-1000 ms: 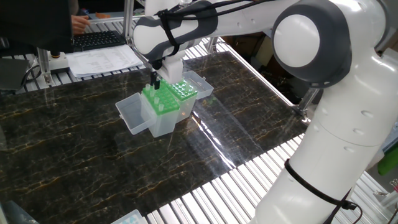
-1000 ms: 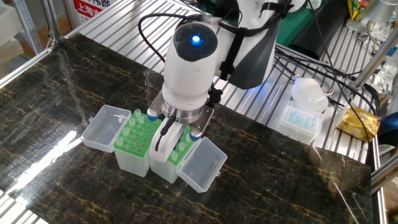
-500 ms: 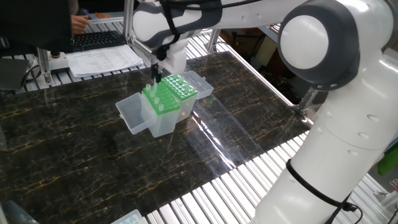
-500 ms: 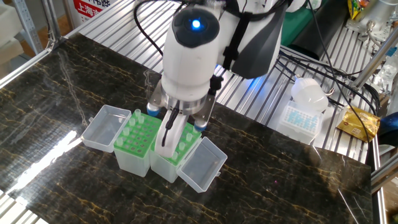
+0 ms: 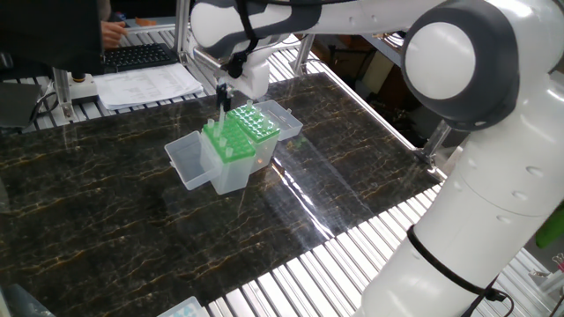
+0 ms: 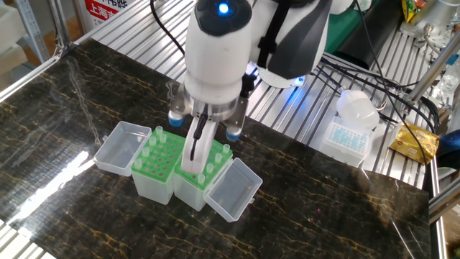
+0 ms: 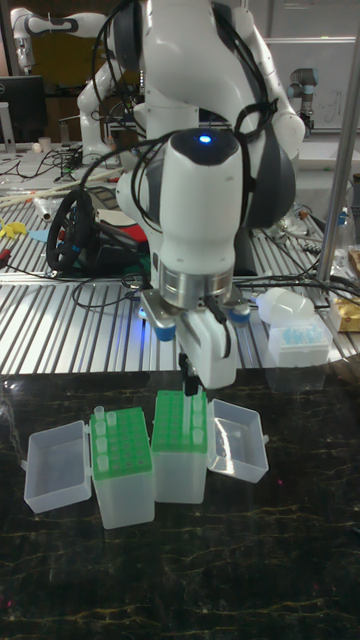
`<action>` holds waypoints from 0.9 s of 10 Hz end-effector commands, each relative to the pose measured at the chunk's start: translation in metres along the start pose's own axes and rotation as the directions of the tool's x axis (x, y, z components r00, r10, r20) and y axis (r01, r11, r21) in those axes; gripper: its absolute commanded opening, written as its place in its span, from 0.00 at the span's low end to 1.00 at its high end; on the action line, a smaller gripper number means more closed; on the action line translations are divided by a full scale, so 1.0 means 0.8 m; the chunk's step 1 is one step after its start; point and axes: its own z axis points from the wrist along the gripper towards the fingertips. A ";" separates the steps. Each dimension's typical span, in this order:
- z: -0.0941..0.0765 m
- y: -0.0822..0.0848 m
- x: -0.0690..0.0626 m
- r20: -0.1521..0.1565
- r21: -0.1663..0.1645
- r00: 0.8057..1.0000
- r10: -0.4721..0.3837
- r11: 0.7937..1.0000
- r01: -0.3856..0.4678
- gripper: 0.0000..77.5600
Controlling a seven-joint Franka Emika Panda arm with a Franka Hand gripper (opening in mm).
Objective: Transfer all large pipette tips from one holder to another
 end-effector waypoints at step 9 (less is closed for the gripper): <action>-0.049 -0.008 -0.016 0.007 -0.004 0.991 -0.134 0.991 0.134 0.01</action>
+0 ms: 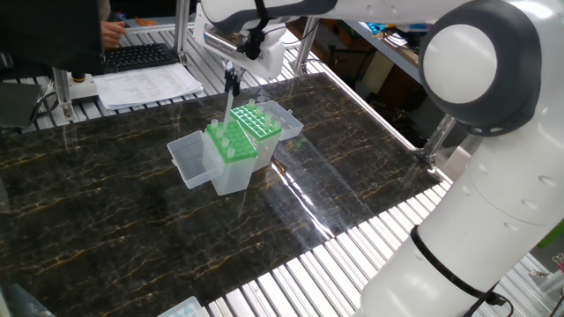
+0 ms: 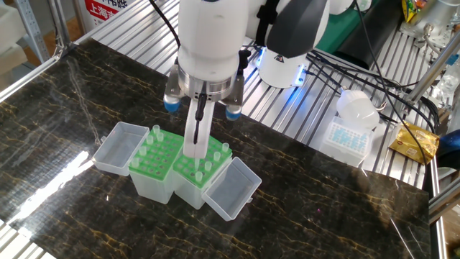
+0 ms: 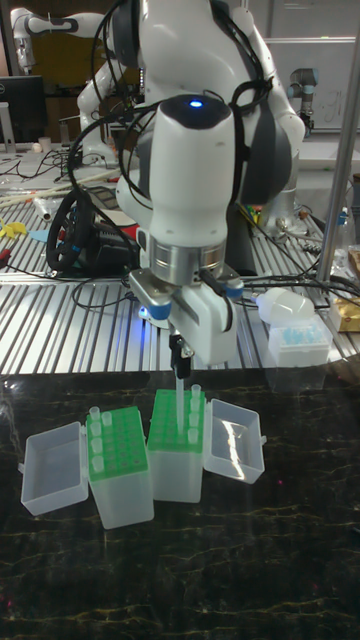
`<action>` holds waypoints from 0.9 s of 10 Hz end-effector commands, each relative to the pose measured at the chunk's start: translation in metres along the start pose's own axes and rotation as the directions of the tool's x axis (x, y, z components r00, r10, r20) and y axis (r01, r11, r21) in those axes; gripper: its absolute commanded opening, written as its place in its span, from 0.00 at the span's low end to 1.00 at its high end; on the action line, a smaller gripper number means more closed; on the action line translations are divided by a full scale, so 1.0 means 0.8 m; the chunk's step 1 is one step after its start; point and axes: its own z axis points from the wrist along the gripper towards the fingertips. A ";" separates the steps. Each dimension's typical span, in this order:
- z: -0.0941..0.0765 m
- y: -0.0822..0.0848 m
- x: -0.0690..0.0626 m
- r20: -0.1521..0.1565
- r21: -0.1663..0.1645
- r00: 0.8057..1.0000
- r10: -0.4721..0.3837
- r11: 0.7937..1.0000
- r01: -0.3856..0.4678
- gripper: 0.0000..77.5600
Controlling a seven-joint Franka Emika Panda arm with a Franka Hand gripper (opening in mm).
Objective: Transfer all large pipette tips from one holder to another
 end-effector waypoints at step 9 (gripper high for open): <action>-0.045 0.009 -0.007 -0.006 -0.006 0.995 -0.097 0.995 0.097 0.01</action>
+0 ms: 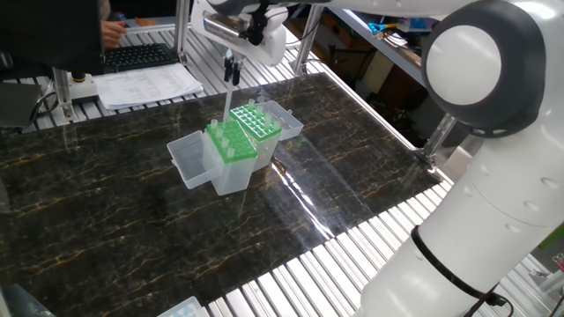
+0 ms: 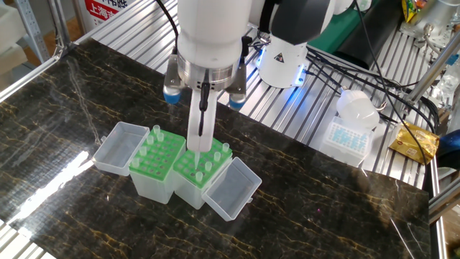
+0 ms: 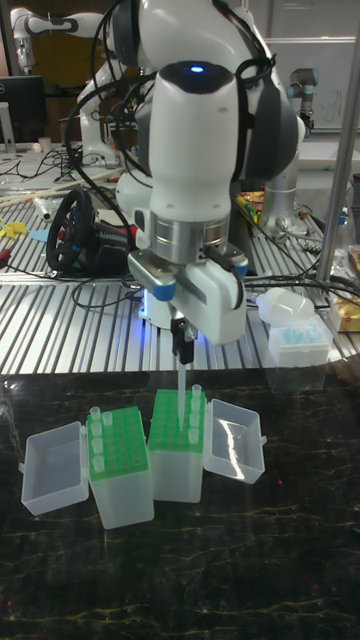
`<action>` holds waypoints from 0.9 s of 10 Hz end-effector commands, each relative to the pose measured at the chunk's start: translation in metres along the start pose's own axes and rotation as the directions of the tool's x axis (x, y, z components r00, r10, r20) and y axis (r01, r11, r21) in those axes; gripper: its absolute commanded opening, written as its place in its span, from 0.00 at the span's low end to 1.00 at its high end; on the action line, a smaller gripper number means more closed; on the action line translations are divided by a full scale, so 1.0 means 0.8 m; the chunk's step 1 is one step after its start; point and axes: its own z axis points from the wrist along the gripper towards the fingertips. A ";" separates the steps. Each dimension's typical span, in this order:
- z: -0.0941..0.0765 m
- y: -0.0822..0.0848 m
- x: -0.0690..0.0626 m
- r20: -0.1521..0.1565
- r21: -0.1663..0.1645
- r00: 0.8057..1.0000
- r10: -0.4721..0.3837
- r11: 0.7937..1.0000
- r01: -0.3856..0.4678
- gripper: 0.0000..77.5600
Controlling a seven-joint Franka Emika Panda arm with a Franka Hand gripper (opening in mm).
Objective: Transfer all large pipette tips from one holder to another
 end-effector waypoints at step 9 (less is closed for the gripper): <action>-0.024 0.008 -0.032 0.004 -0.008 0.931 -0.366 0.931 0.366 0.01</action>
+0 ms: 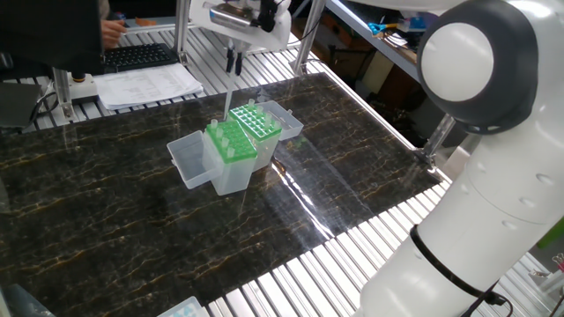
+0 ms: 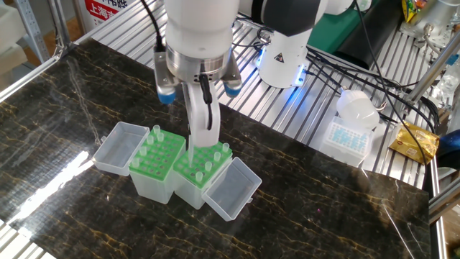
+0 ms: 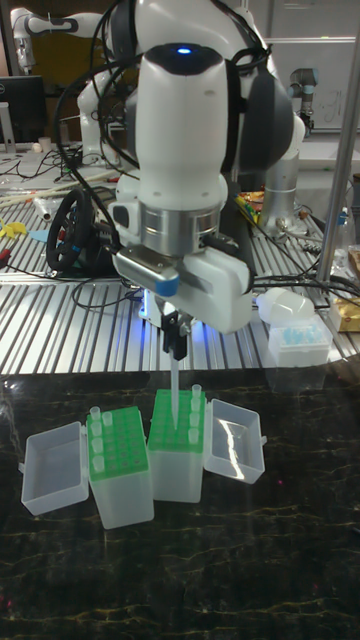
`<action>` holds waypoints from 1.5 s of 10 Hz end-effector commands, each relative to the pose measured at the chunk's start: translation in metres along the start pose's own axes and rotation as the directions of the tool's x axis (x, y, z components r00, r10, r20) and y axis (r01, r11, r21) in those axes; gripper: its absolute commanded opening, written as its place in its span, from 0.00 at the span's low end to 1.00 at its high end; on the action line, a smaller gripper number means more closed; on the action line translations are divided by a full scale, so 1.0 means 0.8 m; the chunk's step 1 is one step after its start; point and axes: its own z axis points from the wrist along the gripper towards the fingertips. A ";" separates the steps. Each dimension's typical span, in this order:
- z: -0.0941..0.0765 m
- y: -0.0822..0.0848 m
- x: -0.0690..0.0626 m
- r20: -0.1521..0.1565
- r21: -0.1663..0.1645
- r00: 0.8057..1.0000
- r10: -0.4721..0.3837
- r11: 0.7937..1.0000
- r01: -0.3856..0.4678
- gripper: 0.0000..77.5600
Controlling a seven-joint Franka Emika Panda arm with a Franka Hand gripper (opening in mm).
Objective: Transfer all large pipette tips from one holder to another
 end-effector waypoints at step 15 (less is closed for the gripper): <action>0.003 -0.017 -0.077 0.011 0.003 0.919 -0.393 0.920 0.393 0.01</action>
